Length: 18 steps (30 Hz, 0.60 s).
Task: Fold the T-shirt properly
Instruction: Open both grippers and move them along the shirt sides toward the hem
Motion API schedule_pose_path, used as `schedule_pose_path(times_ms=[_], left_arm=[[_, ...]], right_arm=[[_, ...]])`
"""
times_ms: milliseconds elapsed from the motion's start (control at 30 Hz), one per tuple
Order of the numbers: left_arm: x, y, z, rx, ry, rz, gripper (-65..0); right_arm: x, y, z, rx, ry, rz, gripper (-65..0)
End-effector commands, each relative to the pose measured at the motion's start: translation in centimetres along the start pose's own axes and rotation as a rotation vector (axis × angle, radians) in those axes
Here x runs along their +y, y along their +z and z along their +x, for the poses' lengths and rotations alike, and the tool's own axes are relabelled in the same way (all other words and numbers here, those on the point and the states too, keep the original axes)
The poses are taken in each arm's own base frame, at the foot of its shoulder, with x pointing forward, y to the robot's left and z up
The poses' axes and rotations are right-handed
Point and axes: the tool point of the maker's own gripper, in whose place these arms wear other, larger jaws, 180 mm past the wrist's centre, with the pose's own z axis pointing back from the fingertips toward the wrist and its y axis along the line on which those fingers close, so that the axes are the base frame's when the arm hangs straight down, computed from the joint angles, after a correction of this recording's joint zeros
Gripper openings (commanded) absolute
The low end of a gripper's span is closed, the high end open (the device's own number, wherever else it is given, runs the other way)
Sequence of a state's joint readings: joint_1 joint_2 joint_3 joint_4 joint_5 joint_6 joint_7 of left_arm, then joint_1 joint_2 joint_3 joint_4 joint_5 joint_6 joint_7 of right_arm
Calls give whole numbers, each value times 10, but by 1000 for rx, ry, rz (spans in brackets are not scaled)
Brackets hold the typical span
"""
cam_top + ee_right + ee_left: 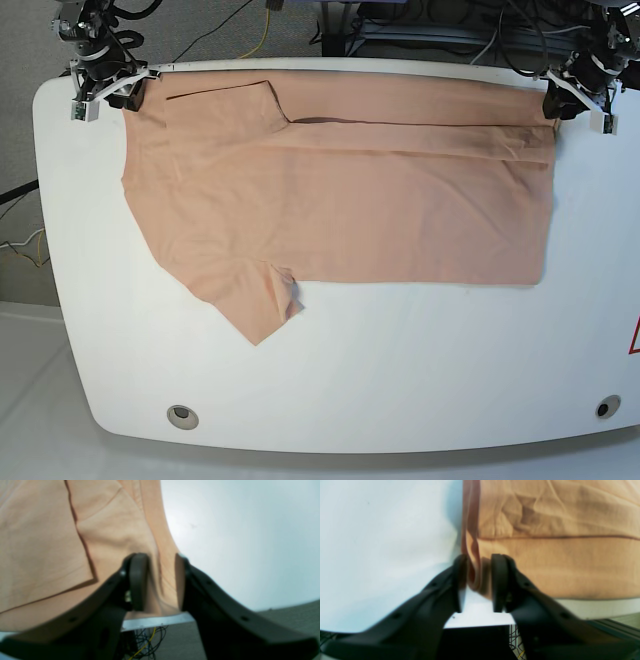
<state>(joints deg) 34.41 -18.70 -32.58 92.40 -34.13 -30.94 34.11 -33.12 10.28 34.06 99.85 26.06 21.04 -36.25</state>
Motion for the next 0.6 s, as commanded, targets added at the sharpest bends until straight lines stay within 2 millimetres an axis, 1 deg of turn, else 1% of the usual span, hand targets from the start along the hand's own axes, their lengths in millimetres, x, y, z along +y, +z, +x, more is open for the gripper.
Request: schedule_pose_path(times_ms=[0,67,200,333,400,567], left_arm=[[1,5,20,-47,-38,-4,-445],[1,13,37,-88,-75,9,-416],[1,17,52,-127,-93,17,-407],[4,20,71,-178,-102,30,-402],[10,26,97,-262,-92,50,-385],[12,26,120,-328,-92,56,-369]], right_arm=[[0,5,15,-45,22,0,-436],[0,8,23,-67,29,-1,-433],[3,10,33,-93,40,3,-441],[7,13,49,-134,53,10,-441],[16,13,76,-200,64,35,-440],[22,13,109,-272,85,49,-436]])
